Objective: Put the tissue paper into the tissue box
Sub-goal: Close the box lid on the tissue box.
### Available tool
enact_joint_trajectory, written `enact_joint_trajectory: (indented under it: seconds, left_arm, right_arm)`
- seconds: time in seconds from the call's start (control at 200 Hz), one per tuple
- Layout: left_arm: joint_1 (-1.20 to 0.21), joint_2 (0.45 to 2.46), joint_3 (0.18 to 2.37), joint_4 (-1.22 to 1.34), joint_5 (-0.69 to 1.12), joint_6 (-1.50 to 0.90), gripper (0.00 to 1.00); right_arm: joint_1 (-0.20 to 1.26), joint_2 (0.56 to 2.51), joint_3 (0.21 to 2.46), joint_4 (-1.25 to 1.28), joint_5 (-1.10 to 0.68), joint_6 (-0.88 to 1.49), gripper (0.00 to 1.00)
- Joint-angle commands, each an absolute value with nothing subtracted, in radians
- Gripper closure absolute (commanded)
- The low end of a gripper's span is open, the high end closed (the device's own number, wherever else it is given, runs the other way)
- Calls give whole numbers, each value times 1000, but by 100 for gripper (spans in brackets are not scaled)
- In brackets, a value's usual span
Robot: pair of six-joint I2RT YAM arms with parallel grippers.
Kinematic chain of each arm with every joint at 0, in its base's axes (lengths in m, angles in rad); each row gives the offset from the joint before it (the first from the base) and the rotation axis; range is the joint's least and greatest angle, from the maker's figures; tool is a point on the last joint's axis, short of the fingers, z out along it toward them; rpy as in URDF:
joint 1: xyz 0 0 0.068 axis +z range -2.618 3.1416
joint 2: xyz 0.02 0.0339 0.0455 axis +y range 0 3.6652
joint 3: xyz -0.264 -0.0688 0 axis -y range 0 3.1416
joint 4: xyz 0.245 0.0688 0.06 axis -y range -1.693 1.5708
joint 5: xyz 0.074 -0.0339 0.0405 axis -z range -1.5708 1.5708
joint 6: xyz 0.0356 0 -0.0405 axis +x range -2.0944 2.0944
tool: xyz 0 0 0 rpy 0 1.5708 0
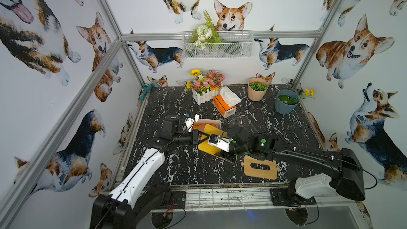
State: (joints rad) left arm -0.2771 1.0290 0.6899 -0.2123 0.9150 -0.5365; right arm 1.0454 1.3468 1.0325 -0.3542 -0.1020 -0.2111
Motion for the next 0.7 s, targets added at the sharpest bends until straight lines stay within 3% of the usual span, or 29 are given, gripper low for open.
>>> enact_joint_trajectory:
  seconds: [0.0,0.165,0.285,0.44,0.546,0.696]
  left_arm:
    - [-279,1021,673,-90,952,-611,100]
    - [-279,1011,619,76,956,-736,100]
    - [-279,1013,618,115,921,-766,100]
    - [-277,1005,609,178,884,-814,100]
    - [-263,997,612,198,881,-833,100]
    - [-224,976,605,233,894,-869,100]
  right_arm:
    - [1047,1338,1021,-289,-85,-196,76]
    - [1045,1324,1003,-253,-66,-178,68]
    - [1045,1298,1003,-212,-68,-135,42]
    - [1030,1244,1022,-180,-107,-39,18]
    - [980,1196,1027,-162,-161,51,11]
    - [821,1126,994,-97,-311,214,10]
